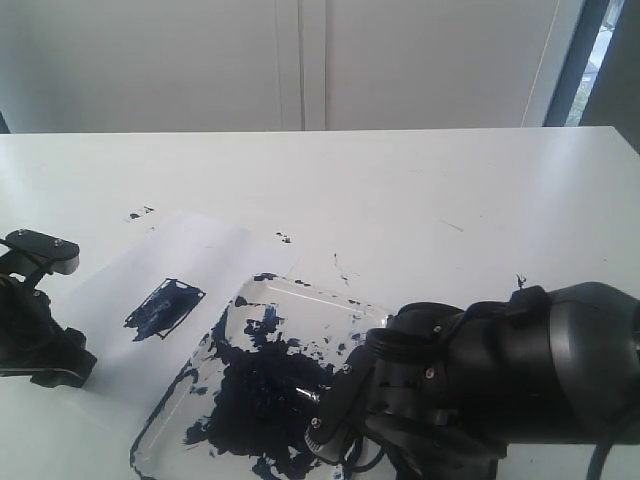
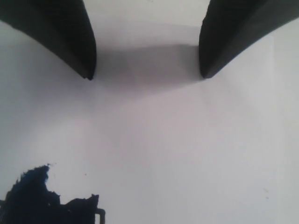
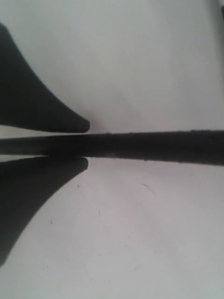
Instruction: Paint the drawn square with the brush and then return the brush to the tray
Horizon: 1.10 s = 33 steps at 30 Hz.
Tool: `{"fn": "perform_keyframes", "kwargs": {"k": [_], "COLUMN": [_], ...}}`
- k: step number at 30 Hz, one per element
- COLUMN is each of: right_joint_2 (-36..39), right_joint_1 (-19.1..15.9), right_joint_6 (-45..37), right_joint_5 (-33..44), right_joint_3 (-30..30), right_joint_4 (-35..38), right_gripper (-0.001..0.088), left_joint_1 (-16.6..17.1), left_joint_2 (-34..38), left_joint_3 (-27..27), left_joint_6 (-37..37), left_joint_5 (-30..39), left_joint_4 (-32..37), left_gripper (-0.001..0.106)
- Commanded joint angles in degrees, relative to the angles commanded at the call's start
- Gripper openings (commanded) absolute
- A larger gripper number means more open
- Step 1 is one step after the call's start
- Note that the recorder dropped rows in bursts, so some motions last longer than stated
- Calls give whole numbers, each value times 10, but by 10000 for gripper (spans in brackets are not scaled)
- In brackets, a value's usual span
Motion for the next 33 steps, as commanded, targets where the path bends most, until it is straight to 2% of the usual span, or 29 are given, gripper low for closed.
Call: {"fn": "perform_keyframes", "kwargs": {"k": [4,11,15,17,19,21,23,26,33], "right_joint_2": [0,-4,-39,-64,-96,-121,-144,-168,-175], "right_joint_1": [0,0,0,0,0,0,0,0,0], "right_joint_6": [0,17,33,33,33,33,33,33,33], "right_joint_5": [0,2,4,7,13,15,12,12,12], "right_joint_3": [0,-1,-1,-1,-1,-1,-1,-1,-1], "right_joint_4": [0,-8,-14,-12,-12,-12,-11,-11,-8], "right_gripper": [349,349,349,349,349,349,349,349,349], "left_joint_1": [0,0,0,0,0,0,0,0,0], "left_joint_2": [0,0,-4,-4,-4,-4,-4,-4,-4], "left_joint_3": [0,0,-1,-1,-1,-8,-27,-44,-48], "left_joint_6": [0,0,-9,-9,-9,-9,-10,-10,-10], "left_joint_5": [0,0,0,0,0,10,31,45,25], "left_joint_4": [0,0,0,0,0,0,0,-10,-10], "left_gripper": [667,667,634,543,393,288,235,299,688]}}
